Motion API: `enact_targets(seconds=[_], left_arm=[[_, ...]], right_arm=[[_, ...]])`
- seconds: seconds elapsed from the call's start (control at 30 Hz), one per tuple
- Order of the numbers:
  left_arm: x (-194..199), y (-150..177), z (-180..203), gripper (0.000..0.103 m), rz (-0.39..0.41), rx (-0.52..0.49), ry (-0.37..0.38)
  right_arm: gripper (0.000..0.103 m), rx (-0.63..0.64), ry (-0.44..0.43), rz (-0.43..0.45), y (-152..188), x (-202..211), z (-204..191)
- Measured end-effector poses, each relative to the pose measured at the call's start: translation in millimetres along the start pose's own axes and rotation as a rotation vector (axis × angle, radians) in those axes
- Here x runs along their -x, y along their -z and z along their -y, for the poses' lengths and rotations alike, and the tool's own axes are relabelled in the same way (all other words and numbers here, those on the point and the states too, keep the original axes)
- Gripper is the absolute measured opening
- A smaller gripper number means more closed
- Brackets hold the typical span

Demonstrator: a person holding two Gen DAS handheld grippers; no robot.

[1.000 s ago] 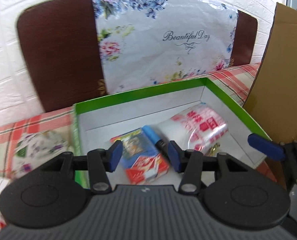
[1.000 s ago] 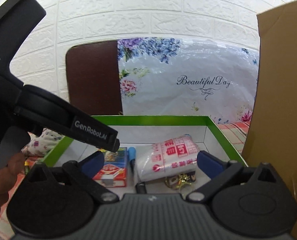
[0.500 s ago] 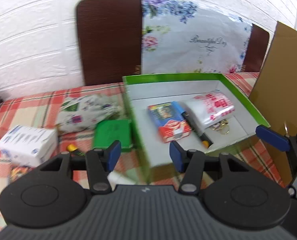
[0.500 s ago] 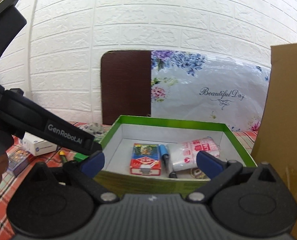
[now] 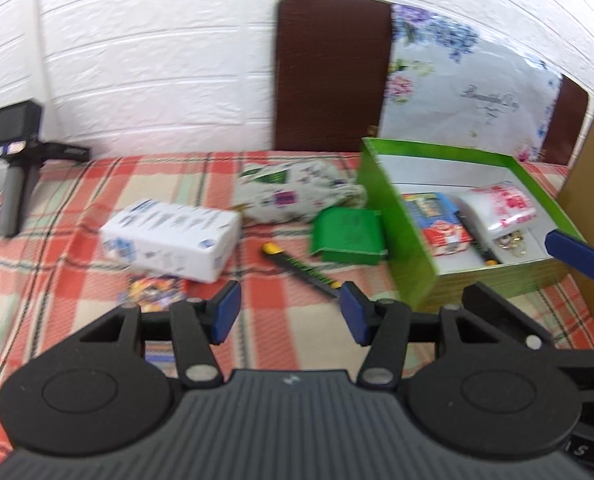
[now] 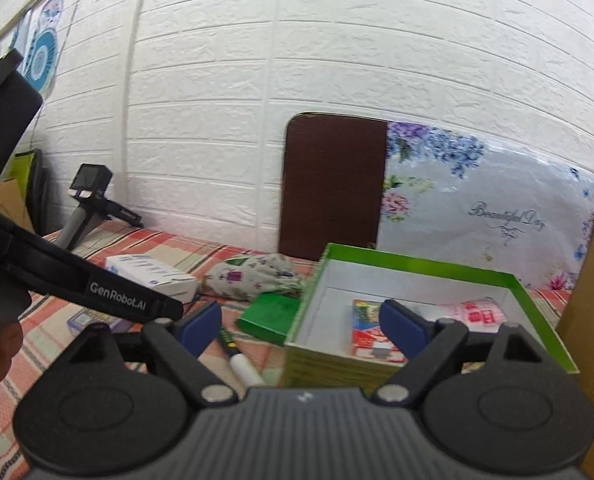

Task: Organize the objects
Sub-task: 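Move the left gripper to the blue card box and grasp it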

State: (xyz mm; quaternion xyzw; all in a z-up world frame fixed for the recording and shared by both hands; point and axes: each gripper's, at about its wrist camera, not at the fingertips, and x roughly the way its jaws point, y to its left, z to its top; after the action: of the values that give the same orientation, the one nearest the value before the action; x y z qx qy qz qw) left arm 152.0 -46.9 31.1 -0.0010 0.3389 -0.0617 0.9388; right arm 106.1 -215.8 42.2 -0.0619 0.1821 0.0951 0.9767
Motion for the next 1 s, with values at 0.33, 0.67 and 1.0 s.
enact_targets(seconds=[0.33,0.67,1.0], left_arm=[[-1.8,18.2,-55.0,0.057,-0.018,0.083,-0.062],[-7.8,34.5,-104.0,0.057,-0.044,0.153,-0.108],[-17.5,32.0,-155.2,0.057,-0.066,0.220,-0.119]], right_arm=[[0.087,0.094,-0.092,-0.035,0.1,-12.5,-54.9],[0.087,0.154,-0.176,-0.092,7.3,-28.1,-96.1],[0.087,0.193,-0.292,-0.159,15.6,-56.4,-133.4]])
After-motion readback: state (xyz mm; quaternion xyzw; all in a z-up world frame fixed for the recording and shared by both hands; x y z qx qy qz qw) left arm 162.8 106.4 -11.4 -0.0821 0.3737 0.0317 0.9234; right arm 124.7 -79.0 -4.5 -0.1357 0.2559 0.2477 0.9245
